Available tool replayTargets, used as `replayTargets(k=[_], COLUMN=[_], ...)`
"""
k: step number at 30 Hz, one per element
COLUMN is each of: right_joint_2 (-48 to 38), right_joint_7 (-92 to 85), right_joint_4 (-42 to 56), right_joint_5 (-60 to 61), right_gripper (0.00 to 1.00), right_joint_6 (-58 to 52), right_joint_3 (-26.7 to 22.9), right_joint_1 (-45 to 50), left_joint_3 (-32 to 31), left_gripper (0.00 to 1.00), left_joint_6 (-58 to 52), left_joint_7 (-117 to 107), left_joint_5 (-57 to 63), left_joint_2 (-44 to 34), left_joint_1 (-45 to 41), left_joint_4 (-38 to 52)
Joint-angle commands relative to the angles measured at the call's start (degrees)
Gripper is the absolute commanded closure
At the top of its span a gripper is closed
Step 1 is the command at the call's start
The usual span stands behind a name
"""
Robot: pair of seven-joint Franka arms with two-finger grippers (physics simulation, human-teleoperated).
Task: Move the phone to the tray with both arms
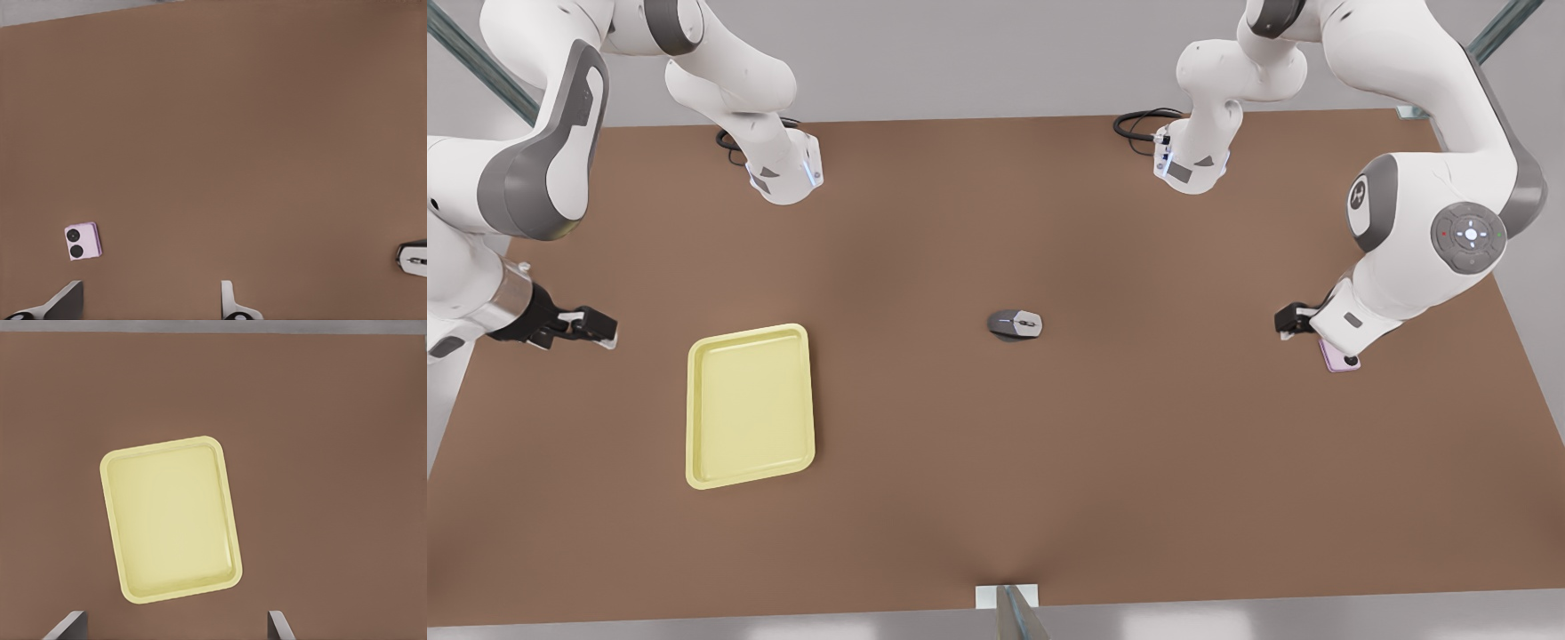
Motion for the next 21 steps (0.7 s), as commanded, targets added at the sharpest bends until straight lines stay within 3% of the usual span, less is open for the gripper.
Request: replayTargets(k=[1,3,7,12,16,21], right_joint_2=[-0.07,-0.07,-0.07,-0.07,-0.07,-0.07], right_joint_7=[-2.07,-2.15,-2.15,-2.15,-2.15,-2.15], right_joint_4=[0.03,0.03,0.03,0.03,0.03,0.03], right_joint_5=[-0.02,-0.02,-0.02,-0.02,-0.02,-0.02], right_gripper=[0.0,0.0,0.0,0.0,0.0,0.0], right_joint_6=[1.63,1.54,1.54,1.54,1.54,1.54], right_joint_3=[-0.06,0.02,0.02,0.02,0.02,0.02], right_joint_1=[0.01,0.01,0.09,0.01,0.01,0.01], left_joint_3=[0.01,2.81,10.2,17.15,18.2,18.2], left_gripper=[0.0,0.0,0.0,0.0,0.0,0.0], left_joint_6=[1.94,1.67,27.77,45.44,54.23,55.55], left_joint_7=[0.2,-0.77,0.46,16.89,24.45,25.24], left_joint_5=[0.13,0.31,-0.39,-0.92,-3.11,-3.64], left_joint_2=[-0.12,1.46,1.11,0.15,0.67,3.48], left_joint_1=[0.05,-0.03,-0.04,0.14,4.27,8.23], left_joint_4=[-0.11,-1.34,-22.08,-36.06,-42.74,-44.5])
